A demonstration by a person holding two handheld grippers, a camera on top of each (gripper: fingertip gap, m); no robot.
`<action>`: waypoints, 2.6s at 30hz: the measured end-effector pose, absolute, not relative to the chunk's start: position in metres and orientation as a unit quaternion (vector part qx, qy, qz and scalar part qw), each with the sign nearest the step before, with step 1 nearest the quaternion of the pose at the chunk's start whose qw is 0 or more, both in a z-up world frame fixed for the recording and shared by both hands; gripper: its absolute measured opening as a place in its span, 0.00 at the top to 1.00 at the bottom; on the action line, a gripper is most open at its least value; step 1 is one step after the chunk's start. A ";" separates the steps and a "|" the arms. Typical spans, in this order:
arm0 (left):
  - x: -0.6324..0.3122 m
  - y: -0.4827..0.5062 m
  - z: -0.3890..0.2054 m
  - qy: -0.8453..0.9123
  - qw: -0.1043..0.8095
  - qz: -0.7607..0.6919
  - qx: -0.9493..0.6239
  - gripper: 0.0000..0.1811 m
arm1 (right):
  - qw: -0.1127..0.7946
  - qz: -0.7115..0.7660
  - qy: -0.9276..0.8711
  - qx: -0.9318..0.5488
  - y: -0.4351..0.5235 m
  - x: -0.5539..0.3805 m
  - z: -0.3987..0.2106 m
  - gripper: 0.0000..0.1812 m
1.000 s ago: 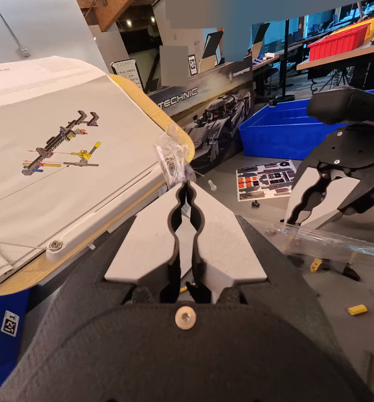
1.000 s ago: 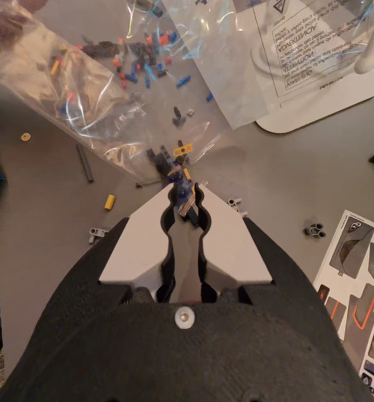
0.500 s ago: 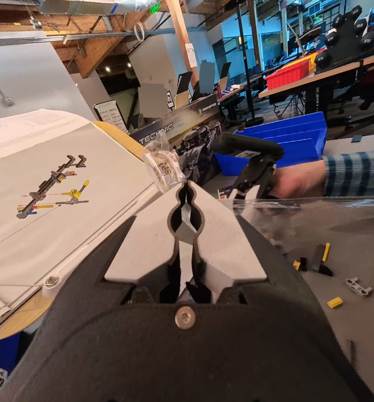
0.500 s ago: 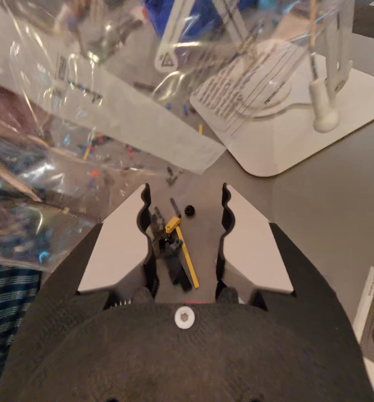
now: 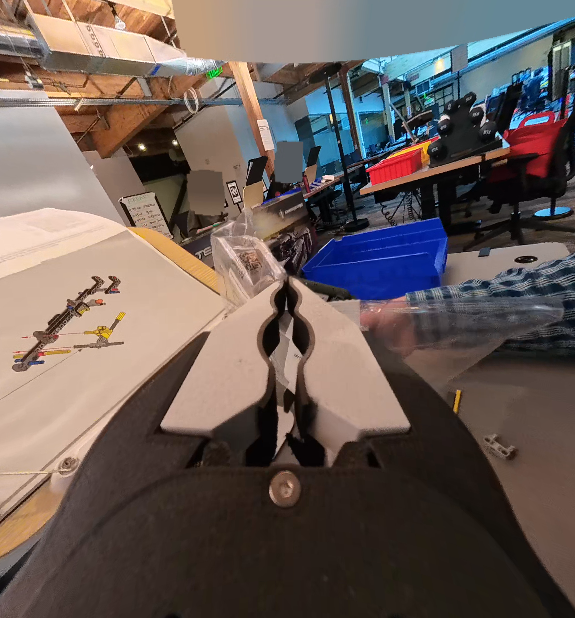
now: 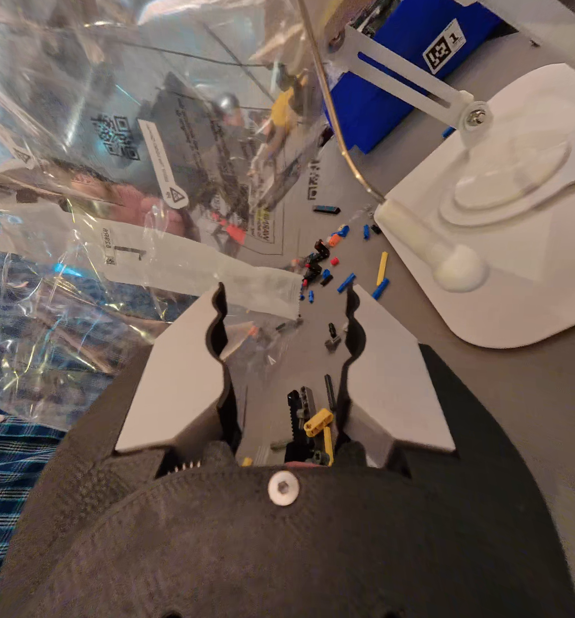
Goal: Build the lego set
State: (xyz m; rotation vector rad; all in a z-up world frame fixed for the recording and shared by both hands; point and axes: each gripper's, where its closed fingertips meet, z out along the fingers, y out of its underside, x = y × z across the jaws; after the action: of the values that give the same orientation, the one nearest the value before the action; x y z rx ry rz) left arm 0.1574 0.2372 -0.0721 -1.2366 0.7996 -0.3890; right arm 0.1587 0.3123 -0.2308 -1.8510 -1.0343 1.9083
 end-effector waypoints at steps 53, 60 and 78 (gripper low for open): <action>0.097 0.268 -0.134 0.274 0.599 -0.305 -0.687 0.94 | 0.103 0.169 -0.182 -0.963 0.430 0.615 -0.183 1.00; 0.101 0.266 -0.144 0.283 0.579 -0.304 -0.702 0.92 | 0.050 0.098 -0.193 -0.975 0.444 0.624 -0.238 0.72; 0.107 0.254 -0.188 0.323 0.515 -0.238 -0.758 0.86 | 0.355 0.060 -0.461 -0.811 0.392 0.410 -0.129 0.82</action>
State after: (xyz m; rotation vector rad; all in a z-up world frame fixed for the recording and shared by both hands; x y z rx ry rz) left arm 0.1072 0.2544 -0.1883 -1.8206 0.7767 -0.5724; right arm 0.4103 0.3920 -0.1292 -2.0971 -1.1910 0.1541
